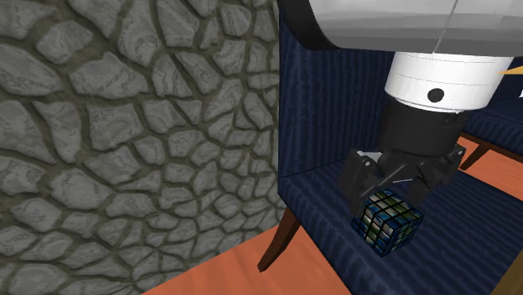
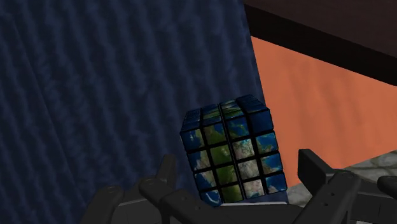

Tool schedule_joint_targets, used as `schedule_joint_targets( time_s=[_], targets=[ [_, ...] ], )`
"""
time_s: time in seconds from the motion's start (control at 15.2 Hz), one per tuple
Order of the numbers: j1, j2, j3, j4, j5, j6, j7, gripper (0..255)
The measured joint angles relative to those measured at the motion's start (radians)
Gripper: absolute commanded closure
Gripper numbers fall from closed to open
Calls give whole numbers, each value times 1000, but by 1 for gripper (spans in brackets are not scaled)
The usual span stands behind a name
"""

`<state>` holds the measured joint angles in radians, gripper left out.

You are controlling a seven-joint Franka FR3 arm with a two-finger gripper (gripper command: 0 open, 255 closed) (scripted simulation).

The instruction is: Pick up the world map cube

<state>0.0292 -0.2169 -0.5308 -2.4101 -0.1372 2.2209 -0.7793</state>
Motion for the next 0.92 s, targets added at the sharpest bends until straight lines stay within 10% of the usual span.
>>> schedule_joint_targets(
  time_s=[0.26, 0.33, 0.92],
  targets=[
    [5, 18, -2, -7, 9, 45, -14, 0],
    [4, 17, -1, -8, 5, 55, -16, 255],
    [11, 29, 5, -35, 11, 98, 0, 255]
  ],
)
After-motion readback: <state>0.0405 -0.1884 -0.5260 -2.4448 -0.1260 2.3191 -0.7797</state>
